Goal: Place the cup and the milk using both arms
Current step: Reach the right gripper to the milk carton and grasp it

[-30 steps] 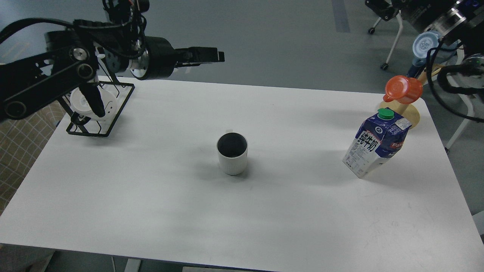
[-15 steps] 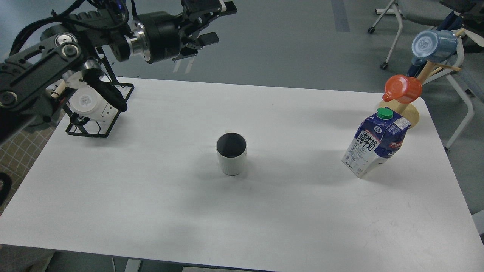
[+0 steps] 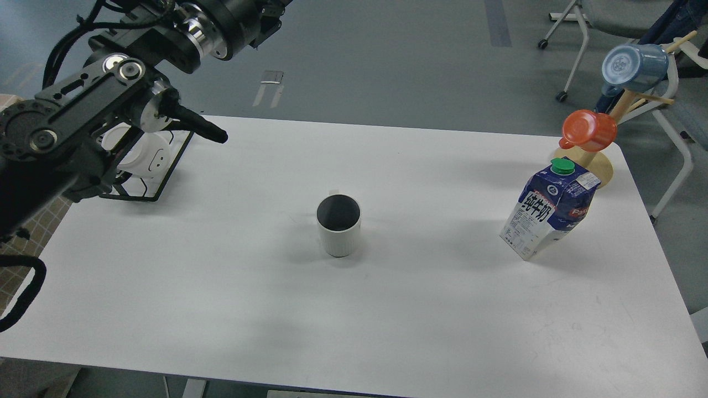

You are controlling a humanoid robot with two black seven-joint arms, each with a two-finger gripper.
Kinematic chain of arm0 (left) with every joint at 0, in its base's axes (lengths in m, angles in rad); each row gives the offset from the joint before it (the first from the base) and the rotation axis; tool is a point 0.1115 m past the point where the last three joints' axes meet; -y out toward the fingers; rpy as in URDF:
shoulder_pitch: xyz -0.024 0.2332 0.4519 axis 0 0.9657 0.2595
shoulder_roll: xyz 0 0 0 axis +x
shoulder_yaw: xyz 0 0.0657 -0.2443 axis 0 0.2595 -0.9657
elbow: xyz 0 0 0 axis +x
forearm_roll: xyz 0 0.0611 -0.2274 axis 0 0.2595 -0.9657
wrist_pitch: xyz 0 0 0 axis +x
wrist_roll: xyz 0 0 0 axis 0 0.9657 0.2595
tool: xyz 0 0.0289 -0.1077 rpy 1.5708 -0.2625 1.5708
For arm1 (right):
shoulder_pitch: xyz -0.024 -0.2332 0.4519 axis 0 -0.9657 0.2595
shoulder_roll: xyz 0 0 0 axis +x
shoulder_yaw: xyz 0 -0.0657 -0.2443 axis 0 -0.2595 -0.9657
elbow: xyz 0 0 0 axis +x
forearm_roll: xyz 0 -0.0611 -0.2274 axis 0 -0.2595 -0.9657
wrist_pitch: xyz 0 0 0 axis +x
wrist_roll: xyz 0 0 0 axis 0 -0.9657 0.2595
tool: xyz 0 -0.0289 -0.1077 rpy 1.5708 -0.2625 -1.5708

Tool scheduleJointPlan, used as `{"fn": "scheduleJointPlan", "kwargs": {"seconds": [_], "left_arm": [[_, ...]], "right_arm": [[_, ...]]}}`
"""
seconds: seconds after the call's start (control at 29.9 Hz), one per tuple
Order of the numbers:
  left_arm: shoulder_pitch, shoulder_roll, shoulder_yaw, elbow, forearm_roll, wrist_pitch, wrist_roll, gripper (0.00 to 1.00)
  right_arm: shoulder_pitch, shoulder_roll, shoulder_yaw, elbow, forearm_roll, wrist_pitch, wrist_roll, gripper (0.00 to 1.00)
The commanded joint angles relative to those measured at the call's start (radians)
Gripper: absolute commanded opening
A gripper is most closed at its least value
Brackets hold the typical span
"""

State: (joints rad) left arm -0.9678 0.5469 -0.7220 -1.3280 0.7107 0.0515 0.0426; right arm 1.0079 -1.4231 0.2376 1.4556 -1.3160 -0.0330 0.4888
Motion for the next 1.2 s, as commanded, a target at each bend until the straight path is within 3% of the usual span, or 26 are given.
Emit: {"fn": "scheduleJointPlan", "kwargs": {"seconds": [0.0, 0.1, 0.2, 0.5, 0.77, 1.17], "left_arm": [[0.03, -0.018, -0.054, -0.01, 0.0, 0.004, 0.0, 0.98], [0.05, -0.056, -0.123, -0.01, 0.0, 0.004, 0.005, 0.98], [0.058, -0.065, -0.142, -0.011, 0.0, 0.004, 0.008, 0.98], [0.092, -0.097, -0.145, -0.02, 0.001, 0.004, 0.006, 0.98], [0.097, -0.111, -0.143, -0.03, 0.001, 0.001, 0.006, 0.98], [0.109, -0.12, -0.145, -0.036, 0.001, -0.002, 0.003, 0.98]], "right_arm": [[-0.012, 0.0, -0.171, 0.005, -0.104, -0.221, 0.0, 1.0], [-0.012, 0.009, -0.291, 0.006, -0.167, -0.384, 0.0, 1.0], [-0.018, 0.021, -0.351, 0.006, -0.193, -0.456, 0.0, 1.0], [-0.057, 0.108, -0.409, -0.006, -0.325, -0.456, 0.0, 1.0], [-0.104, 0.282, -0.399, -0.139, -0.324, -0.456, 0.0, 1.0], [-0.124, 0.449, -0.383, -0.294, -0.312, -0.456, 0.0, 1.0]]}}
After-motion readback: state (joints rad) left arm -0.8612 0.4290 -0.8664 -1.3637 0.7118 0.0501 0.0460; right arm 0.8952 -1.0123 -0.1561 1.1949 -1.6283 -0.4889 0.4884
